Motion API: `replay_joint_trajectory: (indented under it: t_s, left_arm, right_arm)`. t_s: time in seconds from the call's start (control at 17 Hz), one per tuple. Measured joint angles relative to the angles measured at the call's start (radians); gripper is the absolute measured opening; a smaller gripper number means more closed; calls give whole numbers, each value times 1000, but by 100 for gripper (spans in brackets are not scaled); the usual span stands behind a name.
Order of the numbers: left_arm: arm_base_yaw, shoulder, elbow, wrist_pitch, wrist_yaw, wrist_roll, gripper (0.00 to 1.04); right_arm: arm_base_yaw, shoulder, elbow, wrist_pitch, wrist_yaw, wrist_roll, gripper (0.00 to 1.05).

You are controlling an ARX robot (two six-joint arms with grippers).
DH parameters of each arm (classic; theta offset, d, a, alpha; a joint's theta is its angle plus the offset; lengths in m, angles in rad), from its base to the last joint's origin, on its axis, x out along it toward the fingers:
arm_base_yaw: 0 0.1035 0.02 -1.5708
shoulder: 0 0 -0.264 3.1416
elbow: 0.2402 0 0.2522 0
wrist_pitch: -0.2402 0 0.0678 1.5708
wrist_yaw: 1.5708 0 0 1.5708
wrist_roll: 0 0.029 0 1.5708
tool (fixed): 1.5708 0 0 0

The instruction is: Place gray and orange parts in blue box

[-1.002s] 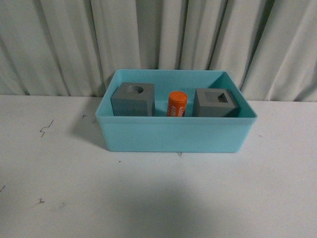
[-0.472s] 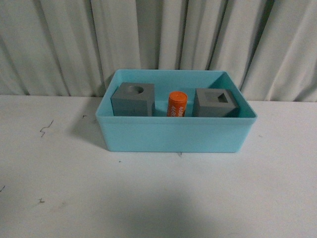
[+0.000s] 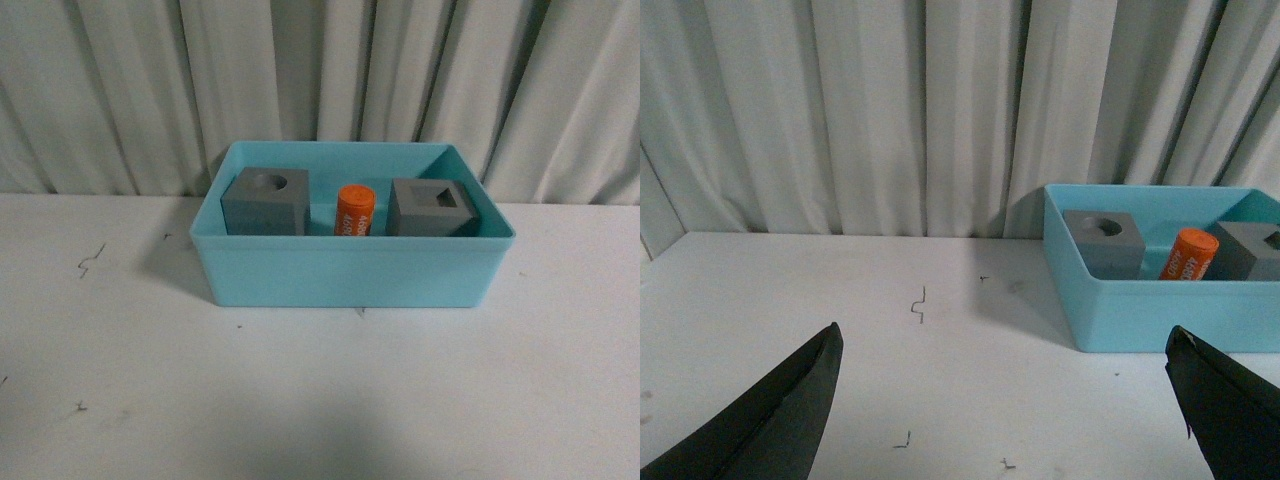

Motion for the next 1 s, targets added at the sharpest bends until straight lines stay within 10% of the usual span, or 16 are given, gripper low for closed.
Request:
replay_joint_trajectory:
  t_s: [0.41, 0.71, 1.0]
  left_arm:
    - [0, 0, 0, 0, 0, 0, 98]
    - [0, 0, 0, 0, 0, 0, 98]
    - [0, 0, 0, 0, 0, 0, 98]
  right_arm:
    - [0, -1, -3, -13, -1, -1, 6]
    - [0, -1, -3, -13, -1, -1, 66]
    - [0, -1, -3, -13, -1, -1, 83]
